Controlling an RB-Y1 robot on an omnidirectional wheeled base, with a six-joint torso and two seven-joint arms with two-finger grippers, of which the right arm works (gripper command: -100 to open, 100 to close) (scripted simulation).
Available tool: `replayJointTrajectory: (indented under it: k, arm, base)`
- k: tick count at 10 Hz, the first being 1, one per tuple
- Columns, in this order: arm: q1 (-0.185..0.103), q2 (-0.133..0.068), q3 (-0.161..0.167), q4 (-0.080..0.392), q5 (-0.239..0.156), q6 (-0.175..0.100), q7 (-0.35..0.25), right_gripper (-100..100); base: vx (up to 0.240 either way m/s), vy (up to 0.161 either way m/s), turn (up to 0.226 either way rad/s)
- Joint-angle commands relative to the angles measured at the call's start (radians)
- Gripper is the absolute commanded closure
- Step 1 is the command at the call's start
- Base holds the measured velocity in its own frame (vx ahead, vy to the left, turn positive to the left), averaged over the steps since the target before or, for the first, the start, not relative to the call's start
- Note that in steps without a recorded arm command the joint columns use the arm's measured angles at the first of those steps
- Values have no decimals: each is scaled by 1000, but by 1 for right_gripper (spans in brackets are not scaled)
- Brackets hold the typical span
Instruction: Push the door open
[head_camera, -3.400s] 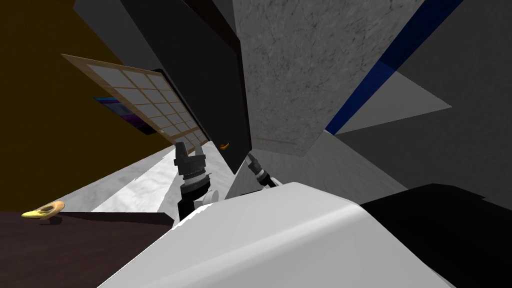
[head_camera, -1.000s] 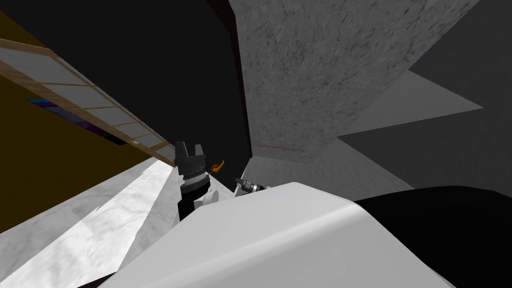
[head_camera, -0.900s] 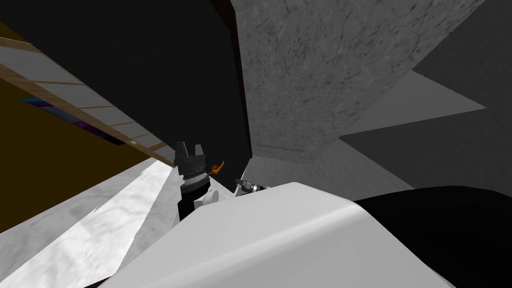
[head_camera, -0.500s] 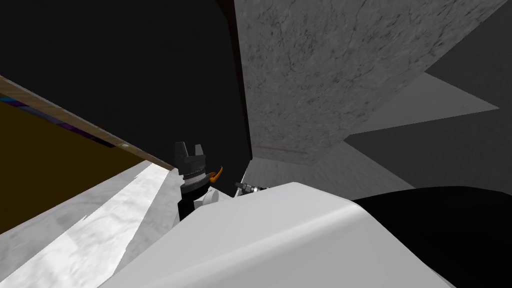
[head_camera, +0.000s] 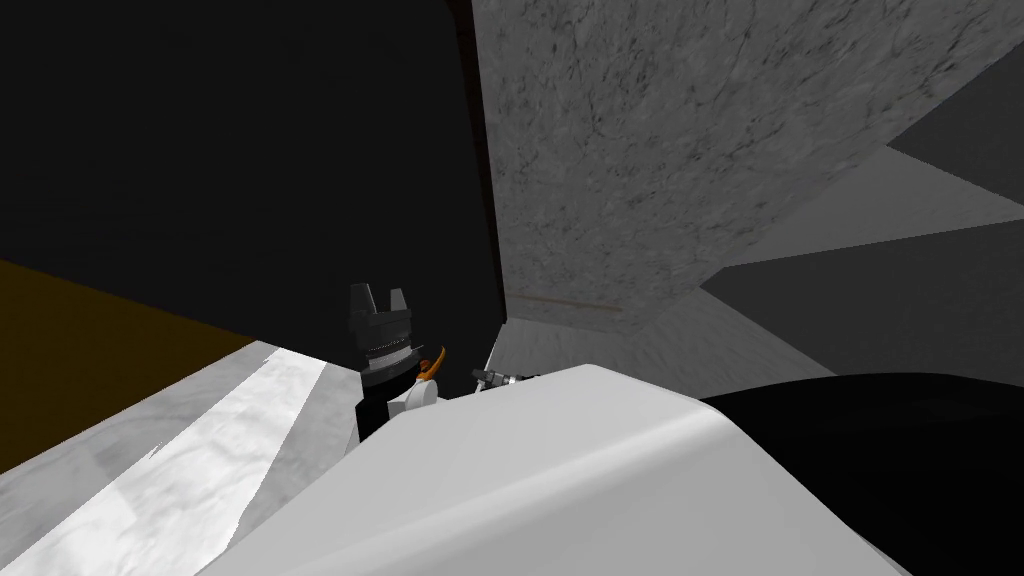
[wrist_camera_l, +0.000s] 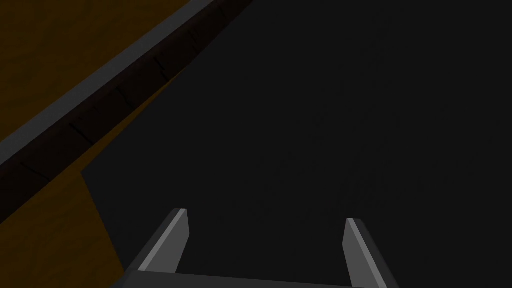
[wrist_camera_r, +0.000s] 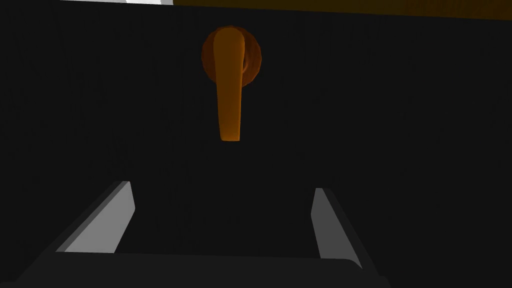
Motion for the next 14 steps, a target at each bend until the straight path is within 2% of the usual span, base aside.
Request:
replayJointTrajectory:
  k: [1,9,11,12,14]
  arm:
    - [0,5,-4,8,0,-3,2,-100]
    - [3,33,-31,53,0,-19,14,-100]
    - [3,34,-31,54,0,-19,14,-100]
    - [3,34,-31,54,0,-19,14,100]
    - [3,34,-31,54,0,-19,14,100]
  base:
    - [67,183,36]
    - [85,180,33]
    - [60,124,14]
    - [-4,-6,-3]
    - [-14,-28,3]
